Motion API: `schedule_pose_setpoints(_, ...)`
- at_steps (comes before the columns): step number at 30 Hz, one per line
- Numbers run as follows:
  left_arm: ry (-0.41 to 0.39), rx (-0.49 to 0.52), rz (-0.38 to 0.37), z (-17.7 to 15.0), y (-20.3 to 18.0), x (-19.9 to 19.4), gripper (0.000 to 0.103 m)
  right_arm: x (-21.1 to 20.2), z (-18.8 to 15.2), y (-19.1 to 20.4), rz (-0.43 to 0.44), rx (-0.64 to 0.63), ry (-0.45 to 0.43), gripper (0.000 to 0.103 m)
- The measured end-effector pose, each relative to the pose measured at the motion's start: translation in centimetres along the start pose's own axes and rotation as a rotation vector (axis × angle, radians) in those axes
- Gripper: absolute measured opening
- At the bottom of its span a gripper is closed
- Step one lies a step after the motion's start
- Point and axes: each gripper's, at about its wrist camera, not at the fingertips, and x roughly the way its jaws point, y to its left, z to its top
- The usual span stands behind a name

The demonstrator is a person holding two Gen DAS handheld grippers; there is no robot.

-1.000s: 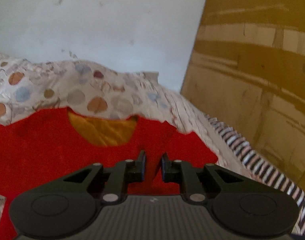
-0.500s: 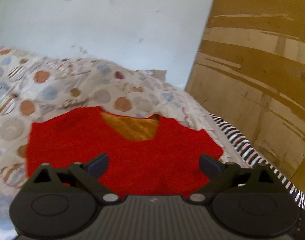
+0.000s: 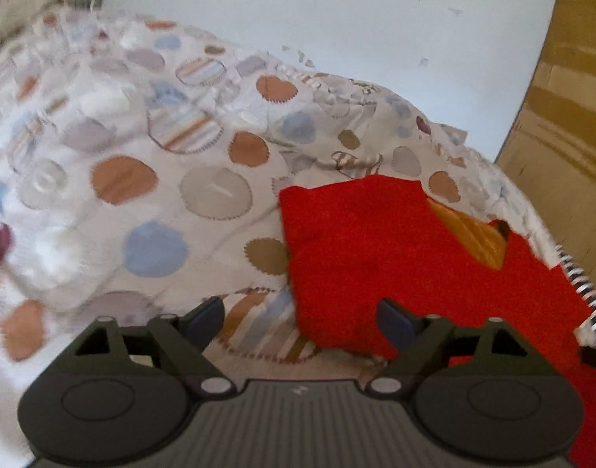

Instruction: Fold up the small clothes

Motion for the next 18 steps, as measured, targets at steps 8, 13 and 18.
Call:
schedule_pose_setpoints(8, 0.079, -0.076, -0.066, 1.2, 0.5, 2.7, 0.012, 3.1, -1.2, -1.2, -0.004, 0.07, 0.064, 0.103)
schedule_pose_setpoints(13, 0.021, -0.058, 0.116, 1.6, -2.2, 0.1, 0.008, 3.1, -1.3, -1.2, -0.001, 0.072, 0.064, 0.103)
schedule_pose_setpoints(18, 0.085, -0.052, 0.18, 1.0, -2.8, 2.3, 0.01, 3.2, -1.3, -0.9, -0.01, 0.054, 0.06, 0.103)
